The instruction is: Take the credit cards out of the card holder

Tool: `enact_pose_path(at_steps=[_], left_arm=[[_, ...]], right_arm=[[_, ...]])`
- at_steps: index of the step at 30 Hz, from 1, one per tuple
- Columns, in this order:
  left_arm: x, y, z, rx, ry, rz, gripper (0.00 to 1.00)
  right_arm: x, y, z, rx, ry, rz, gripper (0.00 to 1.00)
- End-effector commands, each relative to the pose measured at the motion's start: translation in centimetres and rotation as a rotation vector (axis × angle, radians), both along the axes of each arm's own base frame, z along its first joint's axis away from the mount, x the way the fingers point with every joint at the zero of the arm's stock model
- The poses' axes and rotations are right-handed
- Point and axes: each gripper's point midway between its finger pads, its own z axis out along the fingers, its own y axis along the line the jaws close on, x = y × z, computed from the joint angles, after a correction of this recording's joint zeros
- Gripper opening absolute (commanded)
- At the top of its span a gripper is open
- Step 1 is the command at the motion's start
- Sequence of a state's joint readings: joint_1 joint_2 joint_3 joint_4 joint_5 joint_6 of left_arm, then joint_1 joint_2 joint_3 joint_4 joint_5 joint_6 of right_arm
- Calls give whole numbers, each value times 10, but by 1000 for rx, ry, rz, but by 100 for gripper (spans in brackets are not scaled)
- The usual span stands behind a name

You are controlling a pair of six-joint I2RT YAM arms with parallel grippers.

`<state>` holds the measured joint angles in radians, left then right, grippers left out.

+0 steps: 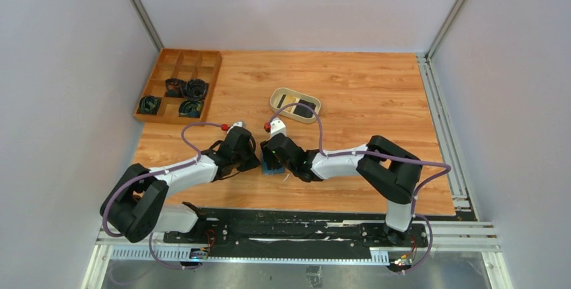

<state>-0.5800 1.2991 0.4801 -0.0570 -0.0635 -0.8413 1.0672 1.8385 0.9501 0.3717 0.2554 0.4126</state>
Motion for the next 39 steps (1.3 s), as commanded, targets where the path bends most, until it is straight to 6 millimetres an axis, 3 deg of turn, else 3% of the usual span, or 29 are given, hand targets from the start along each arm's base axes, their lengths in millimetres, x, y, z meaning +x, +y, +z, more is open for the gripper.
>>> enact_pose_path(at_steps=[1,7,10,20,27,31,39], left_arm=[[-3,1,0,8,-3,-8,9],[-2,1,1,8,-3,-10,9],[-1,0,3,6,-7,-10,9],[-1,0,2,6,-6,-10,9],[-2,1,1,4,-4,-7,9],[-4,2,0,6,-2,-5,9],[-6,3,-2,1,0,2,9]], right_arm=[[-2,-5,-3,-35,-28,4,52],[12,1,57,-29,-155,32,58],[20,-4,75,-86,-178,6,59],[1,-44,57,-308,-92,-82,47],[-13,-36,49,-419,-34,-80,50],[-10,-26,47,-432,-3,-89,44],[-17,-26,25,-517,120,-159,36]])
